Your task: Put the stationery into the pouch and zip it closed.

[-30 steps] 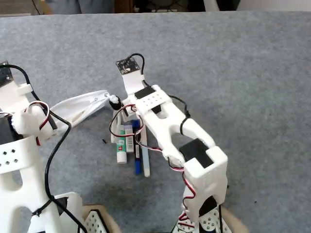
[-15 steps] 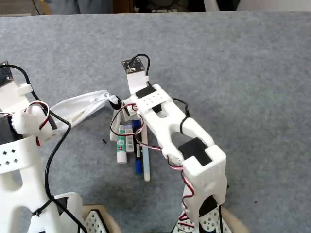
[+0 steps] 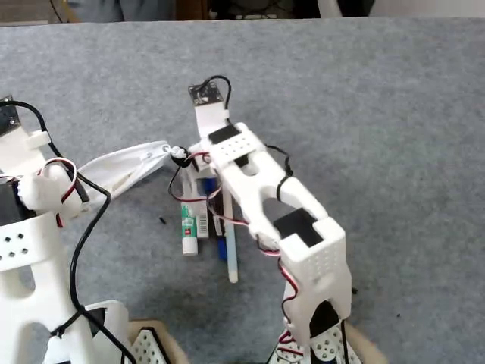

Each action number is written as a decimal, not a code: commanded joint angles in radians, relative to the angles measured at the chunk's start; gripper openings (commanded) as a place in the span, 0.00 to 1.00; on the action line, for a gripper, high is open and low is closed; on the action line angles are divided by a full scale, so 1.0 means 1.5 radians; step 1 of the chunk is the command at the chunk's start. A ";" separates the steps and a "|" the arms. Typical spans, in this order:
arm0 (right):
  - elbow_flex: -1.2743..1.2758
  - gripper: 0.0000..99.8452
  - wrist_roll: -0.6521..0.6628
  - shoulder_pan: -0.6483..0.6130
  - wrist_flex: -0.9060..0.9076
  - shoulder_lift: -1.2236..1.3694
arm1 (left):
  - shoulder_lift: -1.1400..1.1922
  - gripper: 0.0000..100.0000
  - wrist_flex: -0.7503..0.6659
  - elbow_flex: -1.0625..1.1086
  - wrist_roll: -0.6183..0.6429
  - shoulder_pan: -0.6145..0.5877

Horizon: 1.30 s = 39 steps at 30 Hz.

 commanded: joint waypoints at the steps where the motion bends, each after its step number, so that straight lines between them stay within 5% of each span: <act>1: -0.038 0.01 -0.003 0.038 0.007 -0.056 | 0.020 0.03 0.009 0.072 -0.004 -0.025; 14: -0.039 0.01 0.026 0.101 0.039 -0.324 | 0.020 0.03 0.009 0.071 -0.004 -0.025; 25: -0.043 0.01 0.131 -0.018 0.058 -0.628 | 0.020 0.03 0.009 0.072 -0.004 -0.023; 39: -0.062 0.01 0.250 -0.245 -0.132 -0.733 | 0.020 0.03 0.009 0.076 -0.007 -0.024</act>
